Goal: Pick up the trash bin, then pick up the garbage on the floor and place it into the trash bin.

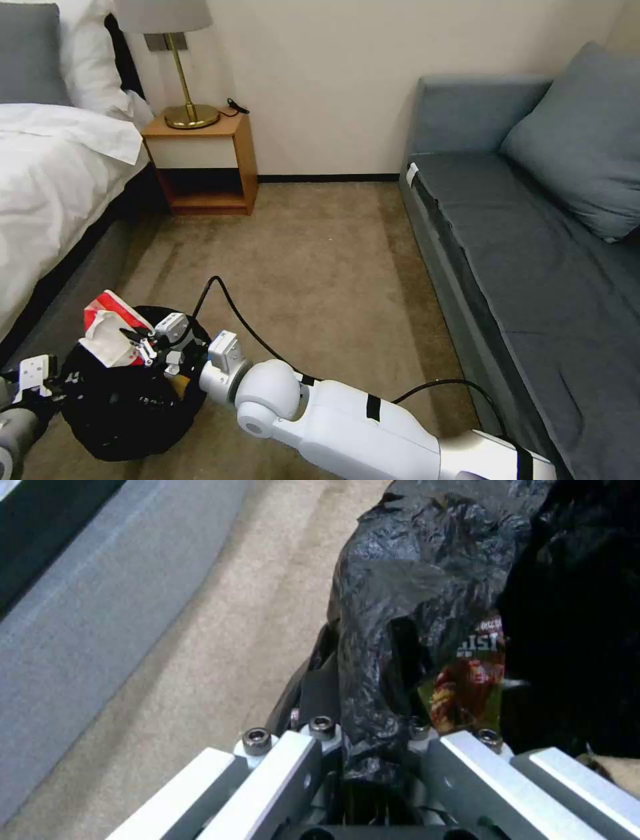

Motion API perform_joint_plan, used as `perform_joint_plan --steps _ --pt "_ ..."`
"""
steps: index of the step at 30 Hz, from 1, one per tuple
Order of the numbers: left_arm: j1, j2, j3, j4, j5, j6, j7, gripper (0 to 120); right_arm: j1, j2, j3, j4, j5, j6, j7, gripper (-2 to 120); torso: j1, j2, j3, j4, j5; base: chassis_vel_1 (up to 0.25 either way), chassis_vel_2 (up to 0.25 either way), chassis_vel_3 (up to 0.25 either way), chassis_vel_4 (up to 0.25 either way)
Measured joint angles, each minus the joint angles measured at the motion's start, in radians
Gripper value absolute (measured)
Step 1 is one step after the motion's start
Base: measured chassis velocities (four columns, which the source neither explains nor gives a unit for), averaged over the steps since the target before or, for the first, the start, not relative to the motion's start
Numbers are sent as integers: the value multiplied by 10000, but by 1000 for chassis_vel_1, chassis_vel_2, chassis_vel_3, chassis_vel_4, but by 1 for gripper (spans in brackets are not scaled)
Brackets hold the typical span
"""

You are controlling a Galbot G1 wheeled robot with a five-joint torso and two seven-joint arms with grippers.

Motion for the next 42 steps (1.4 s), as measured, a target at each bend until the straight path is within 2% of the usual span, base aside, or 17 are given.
perform_joint_plan --steps 2,5,7,11,12,15,17,18,21,22,26,27,30,34,35,38,42 --pt "-1 0 -4 1 -4 0 3 3 -10 6 0 -16 -17 -14 26 18 0 0 0 0 0 0 0 0 0" --pt "-5 7 -15 0 -24 0 10 3 -49 -20 5 -31 -49 -67 63 36 -1 0 0 0 1 0 0 0 0" --pt "-10 7 -17 0 -26 0 10 3 -64 -41 8 -31 -58 -79 65 39 0 0 0 0 1 0 0 0 0" --pt "-26 6 -17 0 -44 0 10 3 -174 -174 85 30 -152 -108 105 56 0 0 0 0 2 0 0 0 0" --pt "-26 6 -17 0 -44 0 10 3 -174 -174 85 30 -152 -108 105 56 0 0 0 0 2 0 0 0 0" --pt "-63 -14 7 6 -46 0 10 3 -302 -340 246 107 -359 -122 208 71 0 0 0 0 2 0 0 0 0" --pt "-75 -20 17 9 -47 0 9 3 -322 -369 285 118 -437 -117 228 73 0 0 0 0 2 0 0 0 0" --pt "-104 -34 48 23 -50 0 4 3 -395 -486 460 156 -807 -58 294 81 0 0 0 1 2 0 0 0 0" --pt "-198 -41 87 110 -130 0 -52 3 -680 -894 1002 394 -1348 93 495 94 0 0 0 1 3 0 0 0 0" --pt "-198 -41 87 110 -130 0 -52 3 -680 -894 1002 394 -1348 93 495 94 0 0 0 1 3 0 0 0 0" --pt "-339 -49 101 252 -292 0 -138 3 -1550 -1975 2422 1242 -1953 93 830 100 0 0 0 2 6 0 0 0 0" --pt "-339 -49 101 252 -292 0 -138 3 -1550 -1975 2422 1242 -1953 93 830 100 0 0 0 2 6 0 0 0 0" --pt "-393 -48 117 316 -320 0 -149 3 -2336 -2589 3544 1801 -2413 22 850 100 0 0 0 0 6 0 0 0 0" --pt "-439 -51 180 374 -372 0 -149 3 -4478 -3521 6057 2985 -3098 379 461 100 0 0 -1 -1 6 0 0 0 0" --pt "-439 -51 180 374 -372 0 -149 3 -4478 -3521 6057 2985 -3098 379 461 100 0 0 -1 -1 6 0 0 0 0" --pt "-527 -35 279 477 -404 0 -148 3 -6170 -3720 7595 3617 -3705 930 109 100 0 1 -2 -3 5 0 0 0 0" --pt "-660 -55 334 510 -476 0 -150 3 -7477 -3468 8730 4023 -4270 1445 -96 100 0 0 -1 -1 6 0 0 0 0"
